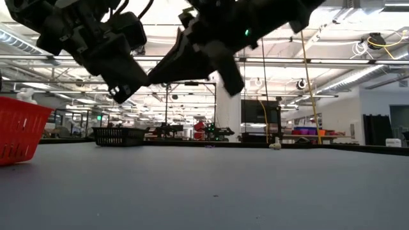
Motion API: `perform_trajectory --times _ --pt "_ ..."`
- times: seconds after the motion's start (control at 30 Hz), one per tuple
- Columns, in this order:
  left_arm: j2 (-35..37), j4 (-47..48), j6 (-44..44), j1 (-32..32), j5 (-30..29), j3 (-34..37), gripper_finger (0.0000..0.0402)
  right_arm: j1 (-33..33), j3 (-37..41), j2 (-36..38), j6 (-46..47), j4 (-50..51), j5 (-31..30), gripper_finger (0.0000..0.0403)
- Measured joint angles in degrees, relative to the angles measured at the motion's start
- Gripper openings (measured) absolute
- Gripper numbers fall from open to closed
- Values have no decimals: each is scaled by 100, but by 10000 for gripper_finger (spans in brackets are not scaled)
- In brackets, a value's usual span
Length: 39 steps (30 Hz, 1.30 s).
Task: Sort Halloween decoration
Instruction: Put the violet spider toy into the green bin
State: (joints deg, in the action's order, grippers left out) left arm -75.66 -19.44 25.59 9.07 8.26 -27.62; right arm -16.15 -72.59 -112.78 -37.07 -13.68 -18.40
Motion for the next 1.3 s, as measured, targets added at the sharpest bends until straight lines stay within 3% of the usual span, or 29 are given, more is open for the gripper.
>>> perform_trajectory --times 0.33,0.63,0.8,0.97,1.3 --pt "9 -612 -843 -11 -242 -15 6 -285 -9 292 1032 941 67 4" --pt "9 -767 -1454 -10 -362 -15 106 -723 0 662 2483 2388 94 4" --pt "5 -957 -2034 -10 -670 -60 128 -1014 -1 1207 4089 3682 606 4" --pt "5 -1391 -2457 -7 -752 -63 129 -1393 -3 1747 6377 5048 1287 4" --pt "5 -1624 -2492 -38 -843 -65 129 -2647 2 2417 10341 6704 2193 4"
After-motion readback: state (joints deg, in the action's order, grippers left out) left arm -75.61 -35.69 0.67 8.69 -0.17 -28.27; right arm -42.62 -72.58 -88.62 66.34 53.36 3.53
